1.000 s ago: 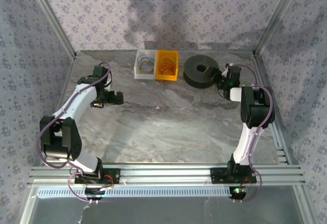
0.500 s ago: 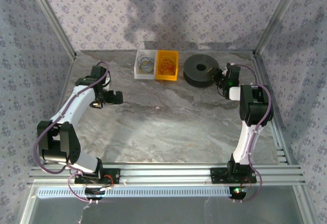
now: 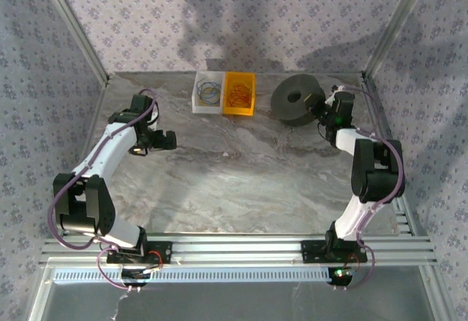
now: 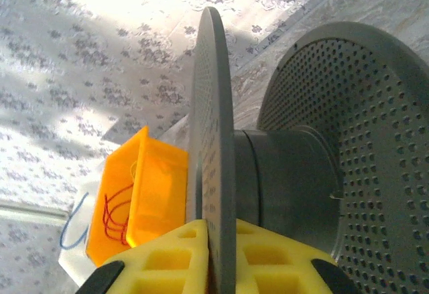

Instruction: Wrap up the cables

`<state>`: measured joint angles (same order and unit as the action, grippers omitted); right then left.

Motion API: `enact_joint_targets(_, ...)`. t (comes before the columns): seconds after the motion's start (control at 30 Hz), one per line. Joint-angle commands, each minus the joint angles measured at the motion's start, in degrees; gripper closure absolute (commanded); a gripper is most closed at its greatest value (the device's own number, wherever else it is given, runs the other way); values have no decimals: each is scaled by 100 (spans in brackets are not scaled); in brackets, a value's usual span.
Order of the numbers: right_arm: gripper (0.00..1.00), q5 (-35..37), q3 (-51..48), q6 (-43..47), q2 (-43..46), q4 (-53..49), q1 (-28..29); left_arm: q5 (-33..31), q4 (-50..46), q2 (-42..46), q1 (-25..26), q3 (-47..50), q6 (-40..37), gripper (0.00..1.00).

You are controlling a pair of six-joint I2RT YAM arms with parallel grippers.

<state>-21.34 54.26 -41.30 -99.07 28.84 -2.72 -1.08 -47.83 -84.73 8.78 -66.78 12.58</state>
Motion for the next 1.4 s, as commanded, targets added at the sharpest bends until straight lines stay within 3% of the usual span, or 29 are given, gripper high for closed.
enact_joint_targets(0.0, 100, 72, -225, 1127, 716, -1294, 42, 45, 27, 74, 45, 1, 69, 0)
enact_joint_targets(0.27, 100, -392, -423, 1899, 2832, -3246, 88, 116, 82, -146, 72, -136, 34, 0)
enact_joint_targets(0.5, 100, -1526, -360, 1537, 3744, -4096, 361, 185, 104, -214, 115, -178, 34, 0)
enact_joint_targets(0.57, 100, -1951, -460, 1090, 3737, -3816, 562, 168, 38, -229, 141, -221, 17, 0)
enact_joint_targets(0.7, 100, -2042, -635, 762, 3635, -3389, 1248, 165, 38, -187, 176, -218, 43, 0)
enact_joint_targets(0.8, 100, -2231, -979, 281, 3433, -2368, 1676, 109, -15, -157, 212, -249, 43, 0)
enact_joint_targets(0.93, 100, -2296, -961, 366, 2929, -2015, 2154, 48, -180, -176, 246, -378, 18, 0)
enact_joint_targets(1.2, 100, -2688, -1058, 488, 1815, -1784, 2265, -74, -297, -53, 287, -406, 17, 0)
enact_joint_targets(1.37, 100, -2747, -1275, 1038, 1258, -1962, 2147, -72, -332, -122, 283, -406, -41, 0)
